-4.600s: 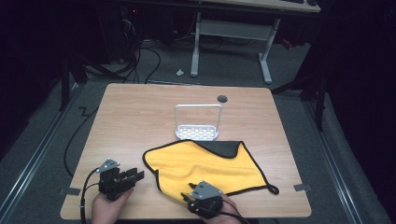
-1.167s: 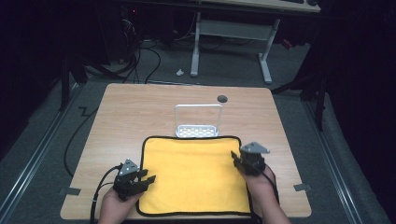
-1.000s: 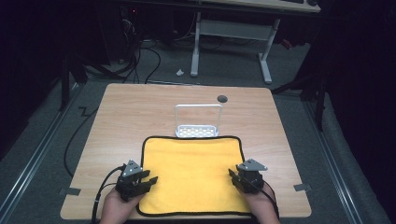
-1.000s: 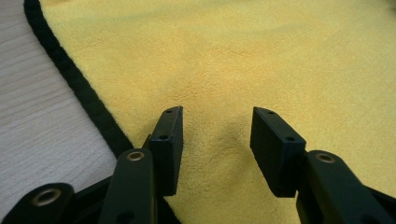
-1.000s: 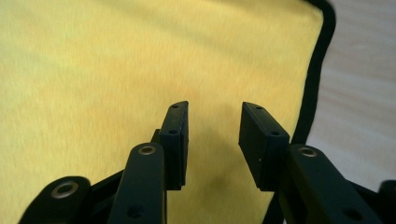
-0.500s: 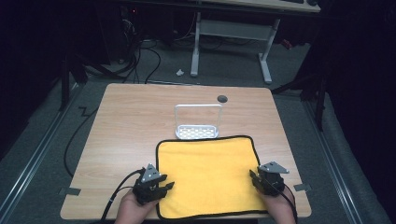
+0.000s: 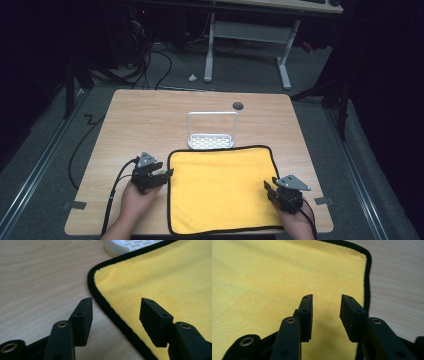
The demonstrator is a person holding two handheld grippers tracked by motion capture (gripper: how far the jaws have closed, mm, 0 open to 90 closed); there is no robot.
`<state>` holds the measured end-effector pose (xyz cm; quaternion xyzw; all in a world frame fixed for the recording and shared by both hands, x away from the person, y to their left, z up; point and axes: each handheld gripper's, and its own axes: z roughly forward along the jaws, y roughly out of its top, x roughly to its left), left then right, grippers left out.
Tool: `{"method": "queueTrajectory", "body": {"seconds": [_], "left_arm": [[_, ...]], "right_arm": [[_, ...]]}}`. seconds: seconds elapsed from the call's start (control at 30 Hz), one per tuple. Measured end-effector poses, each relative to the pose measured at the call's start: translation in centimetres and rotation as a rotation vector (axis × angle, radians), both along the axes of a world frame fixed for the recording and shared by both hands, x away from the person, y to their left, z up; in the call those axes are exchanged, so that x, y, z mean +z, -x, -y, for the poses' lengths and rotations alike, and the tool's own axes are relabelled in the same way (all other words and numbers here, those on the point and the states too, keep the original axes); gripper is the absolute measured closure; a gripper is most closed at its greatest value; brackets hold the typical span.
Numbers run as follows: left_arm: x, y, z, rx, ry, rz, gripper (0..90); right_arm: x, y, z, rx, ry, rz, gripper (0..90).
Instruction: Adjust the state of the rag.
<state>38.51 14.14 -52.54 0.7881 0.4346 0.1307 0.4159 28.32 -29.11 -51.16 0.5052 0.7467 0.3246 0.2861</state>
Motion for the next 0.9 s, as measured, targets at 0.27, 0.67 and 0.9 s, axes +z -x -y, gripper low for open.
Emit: {"method": "queueTrajectory", "body": {"seconds": [0.27, 0.67, 0.9], "left_arm": [[-0.6, -2.7, 0.3, 0.033, 0.007, -0.03, 42.9], [-0.8, -4.1, 1.9, 0.026, -0.014, -0.024, 48.0], [-0.9, -4.6, 2.2, 0.072, 0.018, -0.029, 65.8]], "right_arm": [[0.5, 0.5, -2.6, 0.07, -0.015, 0.02, 57.0], [0.0, 0.6, -3.8, 0.116, -0.003, -0.001, 53.8], [0.1, 0.9, -5.0, 0.168, -0.001, 0.005, 51.0]]}}
